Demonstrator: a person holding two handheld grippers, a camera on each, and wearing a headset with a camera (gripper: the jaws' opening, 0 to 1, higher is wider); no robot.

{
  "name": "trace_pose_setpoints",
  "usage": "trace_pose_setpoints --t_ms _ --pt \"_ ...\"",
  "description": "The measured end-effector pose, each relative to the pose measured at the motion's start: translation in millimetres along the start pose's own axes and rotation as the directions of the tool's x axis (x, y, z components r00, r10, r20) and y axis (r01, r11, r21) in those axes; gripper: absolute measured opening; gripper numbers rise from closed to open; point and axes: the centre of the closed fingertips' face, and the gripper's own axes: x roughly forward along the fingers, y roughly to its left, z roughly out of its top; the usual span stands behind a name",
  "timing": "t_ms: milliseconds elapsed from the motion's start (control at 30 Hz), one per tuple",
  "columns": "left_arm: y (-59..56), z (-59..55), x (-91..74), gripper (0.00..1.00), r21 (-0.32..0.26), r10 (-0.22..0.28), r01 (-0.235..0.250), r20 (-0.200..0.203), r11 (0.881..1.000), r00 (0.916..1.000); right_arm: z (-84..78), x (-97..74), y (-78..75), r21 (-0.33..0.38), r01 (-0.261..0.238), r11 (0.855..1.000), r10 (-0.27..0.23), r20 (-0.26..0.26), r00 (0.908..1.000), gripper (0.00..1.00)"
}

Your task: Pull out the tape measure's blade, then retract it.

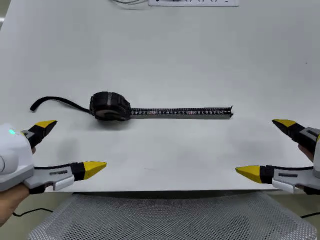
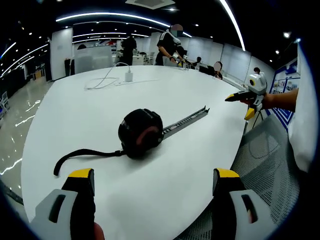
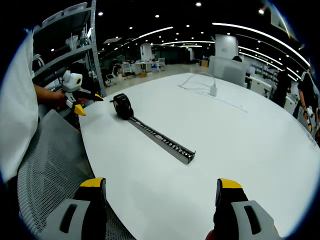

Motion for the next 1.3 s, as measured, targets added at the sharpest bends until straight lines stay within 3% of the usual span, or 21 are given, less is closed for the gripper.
trace_pose_setpoints --t_ms 433,1300 --pt "-7.6 13.3 21.6 0.96 -0.007 -0.015 0.015 0.013 1.0 0.9998 2.8 2.9 -5.6 -0.011 -0.003 1.0 0.003 -0.004 1.0 0.89" --pt "-7.4 24.1 51.6 0.93 -0.01 -0.03 0.03 -0.007 1.0 0.9995 6.9 10.4 -9.8 -0.024 -0.01 1.0 0.01 -0.006 0.9999 0.88"
